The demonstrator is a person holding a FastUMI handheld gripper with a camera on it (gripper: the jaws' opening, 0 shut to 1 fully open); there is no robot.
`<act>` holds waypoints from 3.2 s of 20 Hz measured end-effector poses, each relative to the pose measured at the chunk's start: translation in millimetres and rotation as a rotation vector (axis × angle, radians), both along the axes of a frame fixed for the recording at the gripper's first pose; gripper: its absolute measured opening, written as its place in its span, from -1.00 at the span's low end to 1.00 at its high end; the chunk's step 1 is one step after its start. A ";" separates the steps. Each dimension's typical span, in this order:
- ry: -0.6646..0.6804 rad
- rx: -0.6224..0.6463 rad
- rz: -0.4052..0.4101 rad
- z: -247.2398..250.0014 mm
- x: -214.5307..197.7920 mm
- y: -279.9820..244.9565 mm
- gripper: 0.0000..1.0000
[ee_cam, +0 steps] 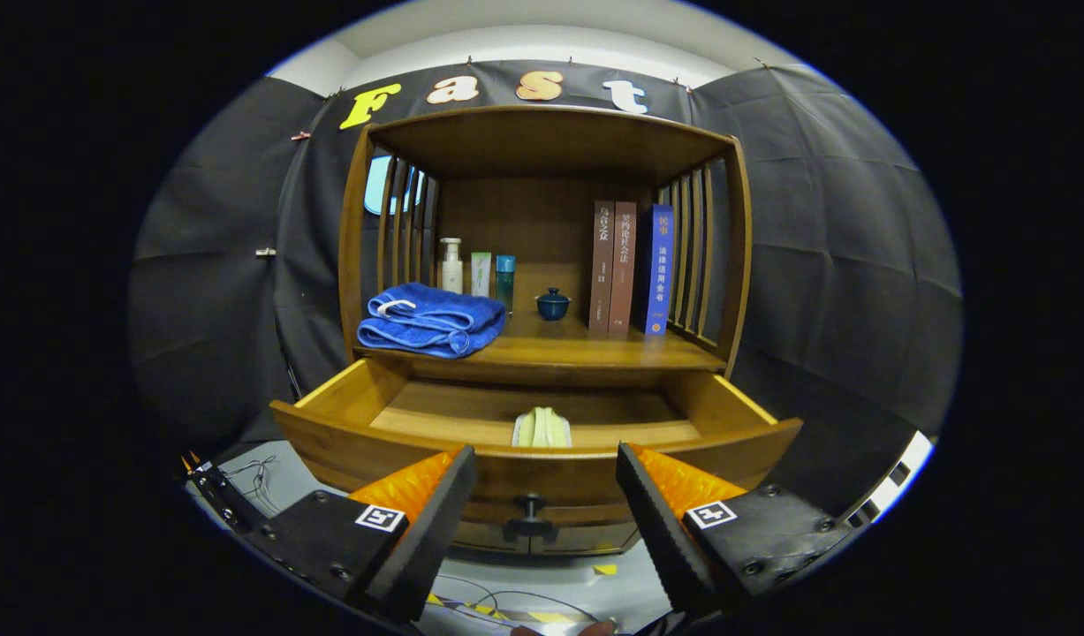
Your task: Pull open the drawer, take out the items inside it, and place them on the countertop above the cabinet.
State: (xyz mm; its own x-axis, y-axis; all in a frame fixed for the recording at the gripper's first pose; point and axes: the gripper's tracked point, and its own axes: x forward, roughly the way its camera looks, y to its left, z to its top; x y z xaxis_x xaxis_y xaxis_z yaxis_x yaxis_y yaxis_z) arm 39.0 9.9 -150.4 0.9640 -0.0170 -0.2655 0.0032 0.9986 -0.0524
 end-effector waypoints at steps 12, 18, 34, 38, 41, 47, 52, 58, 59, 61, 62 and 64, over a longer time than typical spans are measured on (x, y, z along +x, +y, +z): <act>0.436 0.005 -0.017 -51.2 94.1 10.1 0.99; 0.604 0.032 -0.045 -92.2 129.5 5.7 0.98; 0.802 0.057 -0.086 -147.9 167.6 -0.5 -0.28; 0.780 0.128 -0.078 -142.9 165.3 -2.7 -0.65; 0.748 0.094 -0.083 -135.5 161.8 -10.5 -0.65; 0.688 0.105 -0.068 -98.1 140.2 -10.2 -0.65; 0.636 0.112 -0.068 -70.3 120.1 -11.2 -0.65; 0.540 0.119 -0.065 -16.1 119.0 -12.9 -0.65; 0.522 0.111 -0.061 -4.0 121.7 -12.5 -0.65; 0.492 0.092 -0.053 14.4 130.4 -12.6 -0.65; 0.484 0.087 -0.051 20.9 136.1 -12.3 -0.65; 0.474 0.078 -0.045 31.3 151.3 -11.9 -0.65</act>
